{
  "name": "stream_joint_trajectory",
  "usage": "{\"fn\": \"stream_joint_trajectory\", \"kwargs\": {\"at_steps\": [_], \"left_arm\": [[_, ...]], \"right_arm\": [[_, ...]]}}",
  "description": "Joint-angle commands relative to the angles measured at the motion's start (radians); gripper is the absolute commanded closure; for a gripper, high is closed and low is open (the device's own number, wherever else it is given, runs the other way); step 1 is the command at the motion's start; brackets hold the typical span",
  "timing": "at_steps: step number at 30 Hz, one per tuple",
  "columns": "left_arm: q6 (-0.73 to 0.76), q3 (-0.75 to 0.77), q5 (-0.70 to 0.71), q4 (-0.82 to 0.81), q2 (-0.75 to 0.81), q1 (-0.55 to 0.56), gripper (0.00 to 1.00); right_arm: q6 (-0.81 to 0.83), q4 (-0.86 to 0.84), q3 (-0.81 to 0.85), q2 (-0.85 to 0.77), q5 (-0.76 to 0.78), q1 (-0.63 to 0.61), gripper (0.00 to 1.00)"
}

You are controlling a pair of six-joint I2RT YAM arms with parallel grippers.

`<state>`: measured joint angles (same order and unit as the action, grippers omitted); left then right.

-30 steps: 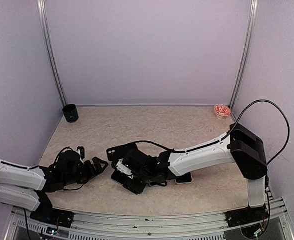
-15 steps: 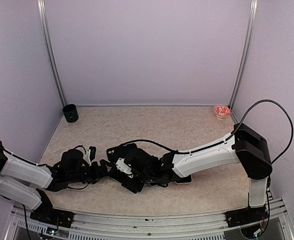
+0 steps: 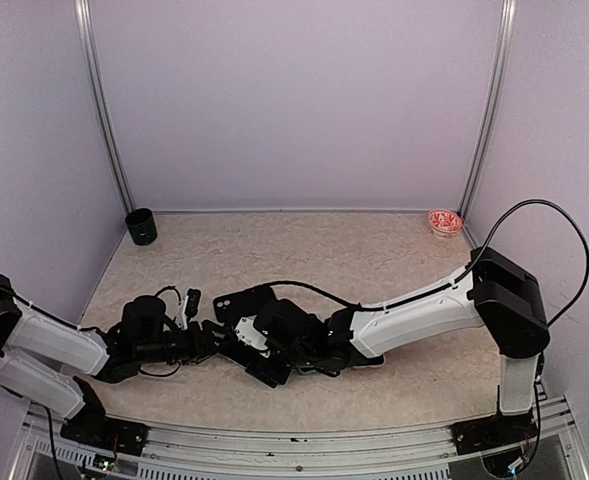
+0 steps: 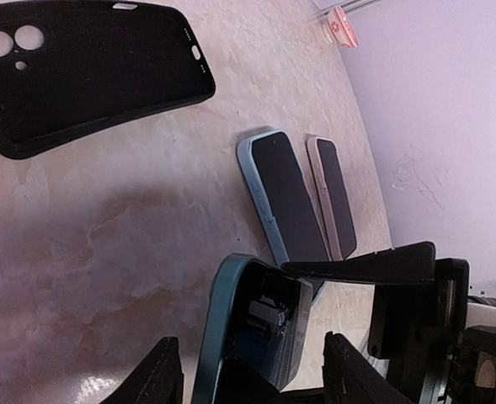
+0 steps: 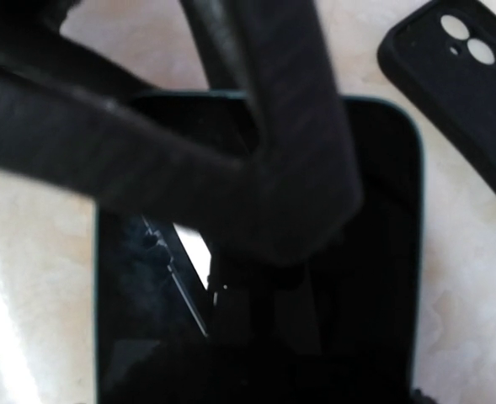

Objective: Put the phone into the phone case
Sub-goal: Pass from the right arm to the left

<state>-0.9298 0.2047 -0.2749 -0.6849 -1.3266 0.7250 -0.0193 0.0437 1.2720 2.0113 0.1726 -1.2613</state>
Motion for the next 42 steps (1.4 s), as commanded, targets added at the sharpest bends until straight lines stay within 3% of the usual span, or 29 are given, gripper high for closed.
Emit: {"fn": "stream_joint_trajectory", "kwargs": {"at_steps": [1, 7, 17, 20, 26, 42], "left_arm": [[0.008, 0.028, -0.049, -0.065, -0.021, -0.004, 0.48], [0.002, 0.032, -0.059, -0.086, -0.029, -0.004, 0.63], [-0.003, 0.03, -0.059, -0.123, -0.041, 0.009, 1.0], [-0.006, 0.03, -0.058, -0.139, -0.049, 0.015, 1.0], [-0.007, 0.02, -0.048, -0.165, -0.035, 0.019, 1.0], [0.063, 0.033, -0.007, -0.045, 0.21, 0.008, 1.0]], "right_arm": [[0.004, -0.096, -0.02, -0.069, 0.002, -0.01, 0.3], [0.009, -0.14, -0.052, -0.096, -0.004, -0.012, 0.3], [0.001, -0.152, -0.068, -0.095, 0.006, -0.012, 0.29], [-0.008, -0.145, -0.068, -0.1, 0.022, -0.011, 0.26], [-0.035, -0.096, -0.067, -0.145, 0.1, -0.012, 0.01], [-0.236, 0.15, -0.198, -0.247, 0.432, 0.086, 0.0]]}}
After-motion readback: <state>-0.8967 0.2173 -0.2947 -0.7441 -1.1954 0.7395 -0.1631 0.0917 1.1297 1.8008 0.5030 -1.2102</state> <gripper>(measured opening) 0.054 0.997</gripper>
